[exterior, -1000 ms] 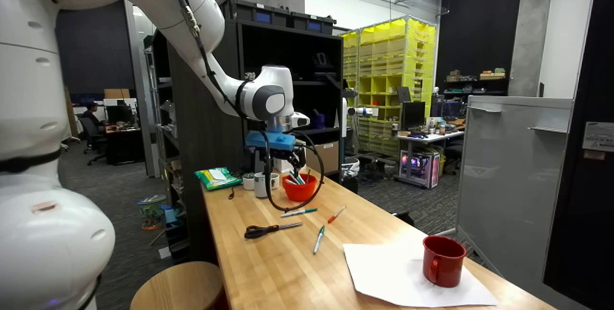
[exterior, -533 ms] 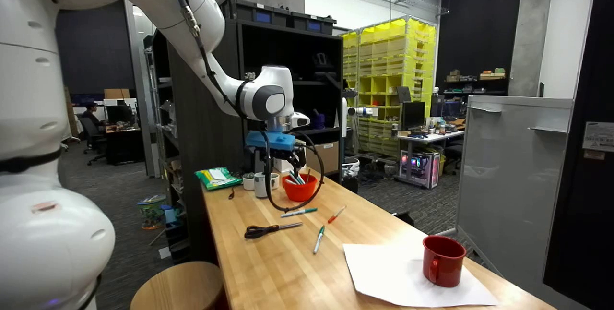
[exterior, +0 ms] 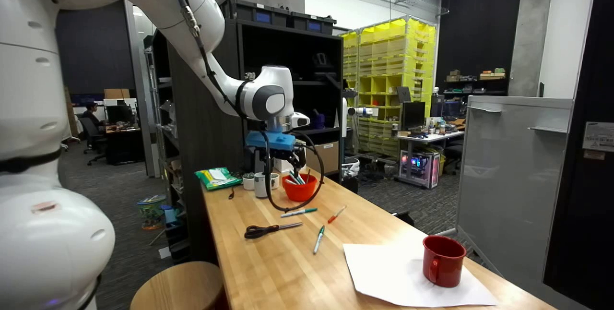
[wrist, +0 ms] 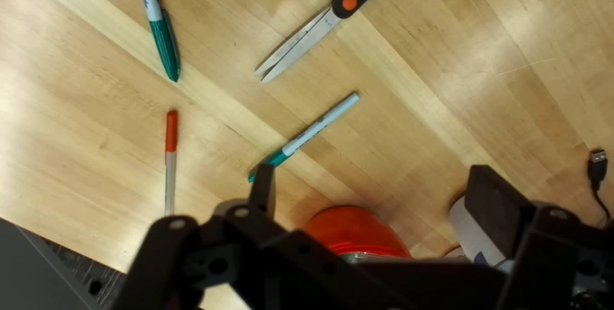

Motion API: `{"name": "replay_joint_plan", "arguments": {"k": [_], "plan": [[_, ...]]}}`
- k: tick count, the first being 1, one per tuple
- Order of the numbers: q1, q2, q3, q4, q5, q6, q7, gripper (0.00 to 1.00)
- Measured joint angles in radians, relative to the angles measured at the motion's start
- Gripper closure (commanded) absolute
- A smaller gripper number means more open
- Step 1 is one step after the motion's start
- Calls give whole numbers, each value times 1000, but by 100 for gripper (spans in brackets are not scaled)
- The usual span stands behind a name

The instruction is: Remove the purple pen from the orange bowl and put it on the counter.

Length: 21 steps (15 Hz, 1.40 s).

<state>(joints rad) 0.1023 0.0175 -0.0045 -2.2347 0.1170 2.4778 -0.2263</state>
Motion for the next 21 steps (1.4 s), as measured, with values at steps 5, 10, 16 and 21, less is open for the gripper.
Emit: {"name": "replay_joint_plan", "arguments": {"k": [5, 10, 16, 21], "plan": [[-10, 52, 7, 54, 5, -1, -1, 0], [-19, 223, 36, 240, 6, -47, 1, 0], [-36, 431, 72, 487, 6, -73, 3, 0], [-35, 546, 106, 630, 2, -73, 2, 0]]}}
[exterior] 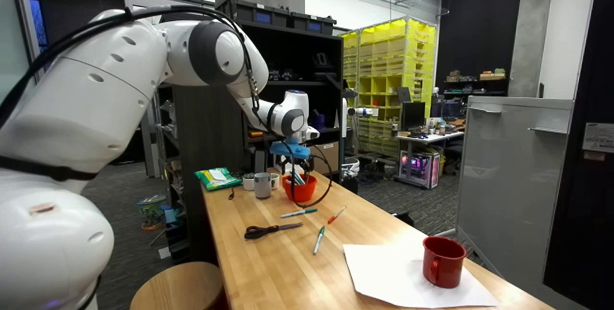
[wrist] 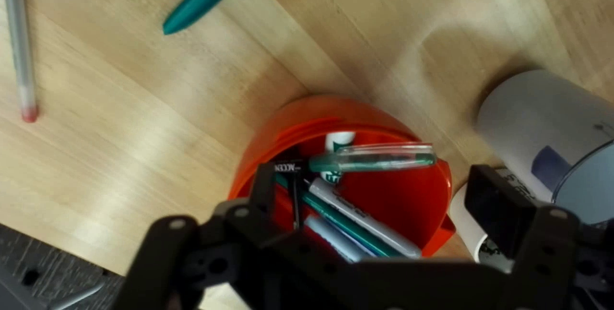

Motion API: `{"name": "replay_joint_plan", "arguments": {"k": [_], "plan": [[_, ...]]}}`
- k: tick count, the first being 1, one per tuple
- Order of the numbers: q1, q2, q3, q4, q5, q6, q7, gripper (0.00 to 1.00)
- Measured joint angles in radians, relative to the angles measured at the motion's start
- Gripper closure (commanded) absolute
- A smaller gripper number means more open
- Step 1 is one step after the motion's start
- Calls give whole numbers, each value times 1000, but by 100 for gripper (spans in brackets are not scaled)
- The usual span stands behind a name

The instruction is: Remove the purple pen from the orange bowl and put it on the counter.

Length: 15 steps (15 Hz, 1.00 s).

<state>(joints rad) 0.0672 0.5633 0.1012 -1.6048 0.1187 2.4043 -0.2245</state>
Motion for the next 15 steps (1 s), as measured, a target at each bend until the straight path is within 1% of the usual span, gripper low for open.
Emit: {"name": "replay_joint_plan", "arguments": {"k": [6, 12, 15], "plan": [[1, 78, 19, 97, -11, 4, 0, 0], [-3, 124, 21, 152, -10, 12, 0, 0], [-12, 145, 36, 175, -8, 12, -5, 0]]}}
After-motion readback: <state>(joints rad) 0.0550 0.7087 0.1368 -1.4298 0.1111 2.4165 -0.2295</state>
